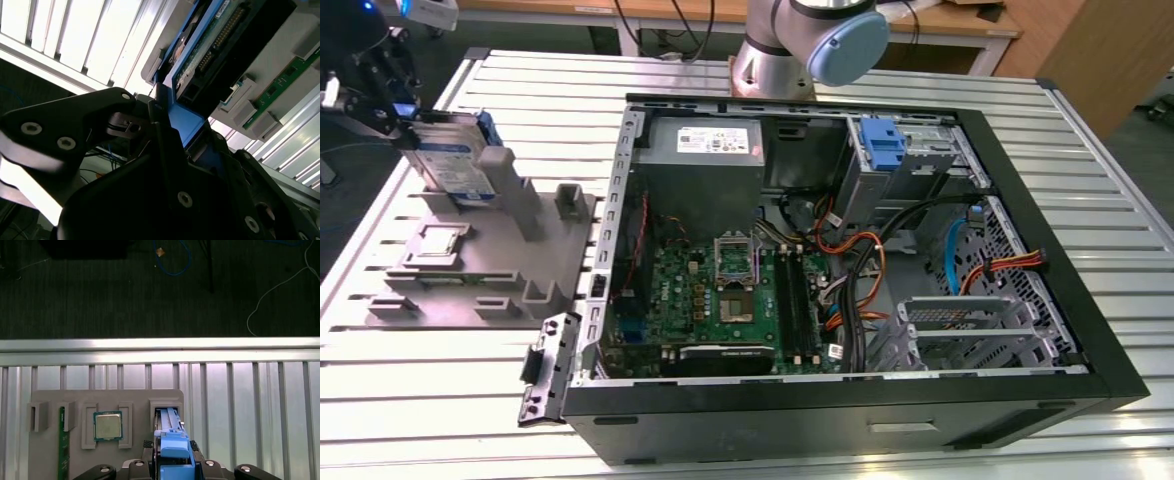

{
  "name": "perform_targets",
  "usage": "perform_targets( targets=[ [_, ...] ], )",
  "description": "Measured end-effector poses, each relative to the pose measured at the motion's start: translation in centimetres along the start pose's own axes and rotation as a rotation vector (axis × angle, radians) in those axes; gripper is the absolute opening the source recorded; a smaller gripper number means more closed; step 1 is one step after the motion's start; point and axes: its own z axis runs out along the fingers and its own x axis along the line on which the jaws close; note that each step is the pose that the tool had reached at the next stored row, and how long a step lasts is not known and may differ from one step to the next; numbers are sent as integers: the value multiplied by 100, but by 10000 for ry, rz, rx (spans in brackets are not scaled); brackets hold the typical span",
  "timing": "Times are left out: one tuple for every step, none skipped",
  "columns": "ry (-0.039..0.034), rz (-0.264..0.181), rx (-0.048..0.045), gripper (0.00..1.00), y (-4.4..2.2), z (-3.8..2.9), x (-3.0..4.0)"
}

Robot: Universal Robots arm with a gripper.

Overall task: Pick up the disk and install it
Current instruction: 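Pick up the disk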

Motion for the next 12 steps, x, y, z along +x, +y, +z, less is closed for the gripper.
perform_targets(
  targets=[
    [0,0,1,37,0,-1,0],
    [0,0,-1,37,0,-2,0],
    [1,0,-3,37,0,-4,0],
    [1,0,-2,37,0,-4,0],
    [1,0,-2,37,0,-5,0],
    [1,0,-2,37,1,-6,0],
    [1,0,-2,37,1,-7,0],
    [1,0,-3,37,1,-8,0],
    [1,1,-2,37,1,-9,0],
    [1,1,-5,38,1,-11,-1],
    [2,0,-4,38,1,-12,-1],
    [2,0,-3,38,1,-11,-1]
  ],
)
